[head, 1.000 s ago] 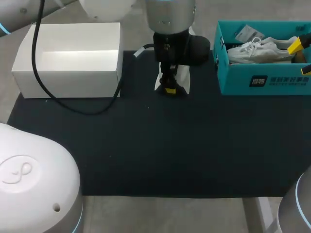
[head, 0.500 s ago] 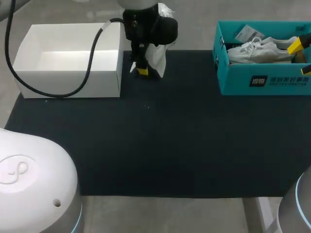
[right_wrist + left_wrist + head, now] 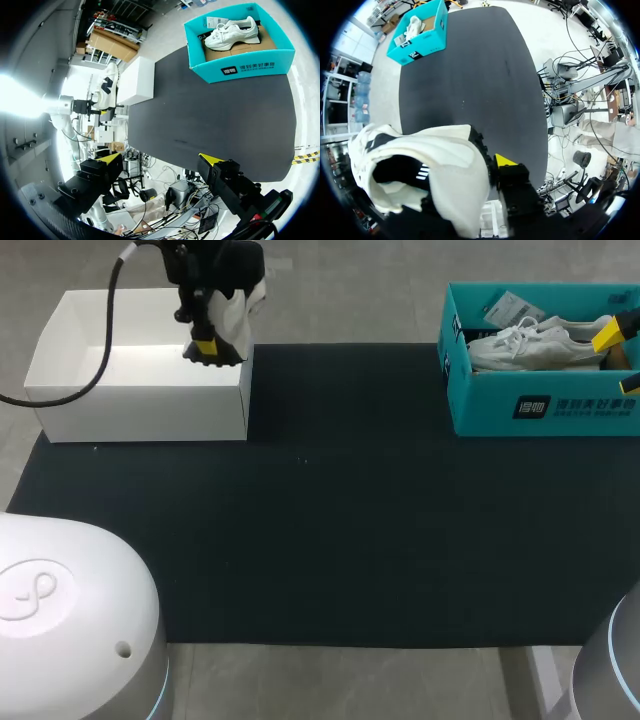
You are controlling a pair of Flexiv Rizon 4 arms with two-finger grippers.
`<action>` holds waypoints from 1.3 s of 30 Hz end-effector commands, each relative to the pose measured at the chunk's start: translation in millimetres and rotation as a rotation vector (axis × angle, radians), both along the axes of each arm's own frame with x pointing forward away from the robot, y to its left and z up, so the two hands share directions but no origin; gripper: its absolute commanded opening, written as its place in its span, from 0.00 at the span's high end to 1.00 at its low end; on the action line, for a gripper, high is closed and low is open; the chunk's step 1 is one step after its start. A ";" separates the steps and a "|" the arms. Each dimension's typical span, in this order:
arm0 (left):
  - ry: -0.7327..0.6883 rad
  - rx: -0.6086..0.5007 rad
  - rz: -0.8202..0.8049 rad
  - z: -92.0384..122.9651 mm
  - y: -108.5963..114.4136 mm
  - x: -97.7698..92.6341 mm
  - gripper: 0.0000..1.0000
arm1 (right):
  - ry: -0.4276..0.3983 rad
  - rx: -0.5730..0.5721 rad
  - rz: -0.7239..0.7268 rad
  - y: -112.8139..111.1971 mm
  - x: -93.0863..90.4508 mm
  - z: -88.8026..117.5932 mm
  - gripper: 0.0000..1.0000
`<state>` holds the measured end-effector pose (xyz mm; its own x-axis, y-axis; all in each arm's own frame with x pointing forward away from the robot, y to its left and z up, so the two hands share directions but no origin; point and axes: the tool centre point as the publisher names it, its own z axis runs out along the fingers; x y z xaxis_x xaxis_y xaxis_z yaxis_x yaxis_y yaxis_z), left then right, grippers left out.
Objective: Take the shoe out of the shoebox, open the shoe tongue, remove and reinsert the insole, then place the shoe into the shoebox
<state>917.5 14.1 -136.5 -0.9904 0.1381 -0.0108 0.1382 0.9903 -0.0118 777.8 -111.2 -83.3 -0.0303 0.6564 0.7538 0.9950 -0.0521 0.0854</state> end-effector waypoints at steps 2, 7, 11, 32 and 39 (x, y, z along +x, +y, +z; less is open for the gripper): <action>0.001 -0.030 -0.020 -4.2 67.6 31.7 1.00 | 0.002 -0.002 0.001 0.2 0.9 -0.4 0.00; -0.038 -0.023 -0.075 -7.5 113.9 47.3 1.00 | 0.002 -0.002 0.001 0.2 0.9 -0.4 0.00; -0.078 -0.003 -0.083 -8.8 144.7 54.9 1.00 | 0.002 -0.002 0.001 0.2 0.9 -0.4 0.00; 0.032 0.092 -0.027 -57.7 261.6 148.5 1.00 | 0.002 -0.002 0.001 0.2 0.9 -0.4 0.00; 0.069 0.133 -0.067 -68.4 271.3 164.2 1.00 | 0.002 -0.002 0.001 0.2 0.9 -0.4 0.00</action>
